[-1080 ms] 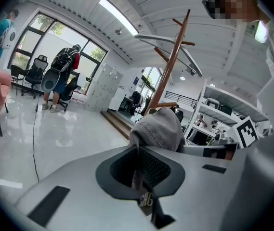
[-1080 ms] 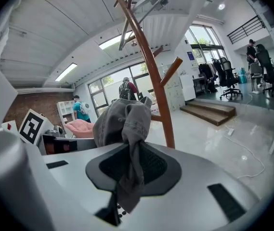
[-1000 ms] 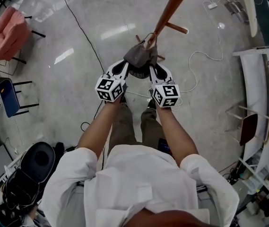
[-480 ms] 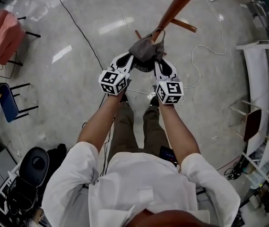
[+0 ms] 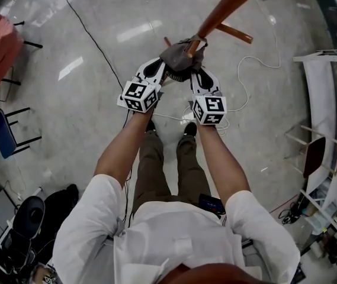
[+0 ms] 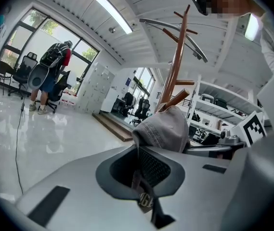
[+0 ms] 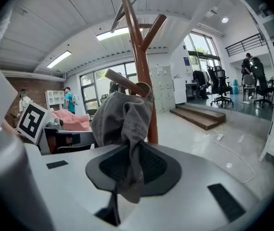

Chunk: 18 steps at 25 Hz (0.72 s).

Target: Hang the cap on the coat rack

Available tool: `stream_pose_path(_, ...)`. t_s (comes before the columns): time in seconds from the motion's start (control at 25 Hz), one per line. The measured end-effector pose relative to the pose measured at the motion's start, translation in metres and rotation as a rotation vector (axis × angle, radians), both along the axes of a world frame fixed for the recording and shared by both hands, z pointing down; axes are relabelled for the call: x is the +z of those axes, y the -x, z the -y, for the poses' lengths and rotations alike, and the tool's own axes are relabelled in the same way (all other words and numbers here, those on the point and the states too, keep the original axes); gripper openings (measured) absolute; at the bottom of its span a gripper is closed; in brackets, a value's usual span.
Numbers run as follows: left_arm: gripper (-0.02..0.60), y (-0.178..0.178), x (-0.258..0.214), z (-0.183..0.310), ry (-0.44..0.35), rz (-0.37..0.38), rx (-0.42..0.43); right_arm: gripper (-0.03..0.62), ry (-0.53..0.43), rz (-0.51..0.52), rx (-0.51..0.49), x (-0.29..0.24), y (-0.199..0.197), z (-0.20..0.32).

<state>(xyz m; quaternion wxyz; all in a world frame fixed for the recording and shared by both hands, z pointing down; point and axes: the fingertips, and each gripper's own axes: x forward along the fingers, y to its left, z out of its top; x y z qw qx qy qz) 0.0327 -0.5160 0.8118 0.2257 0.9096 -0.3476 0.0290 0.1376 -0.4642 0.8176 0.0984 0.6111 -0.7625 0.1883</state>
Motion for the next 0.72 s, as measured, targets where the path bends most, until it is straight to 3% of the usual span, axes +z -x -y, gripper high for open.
stream_pose_path(0.72,0.020,-0.014,0.026,0.013,0.001,0.000,0.001,0.067,0.021,-0.040,0.005,0.028,-0.013,0.002)
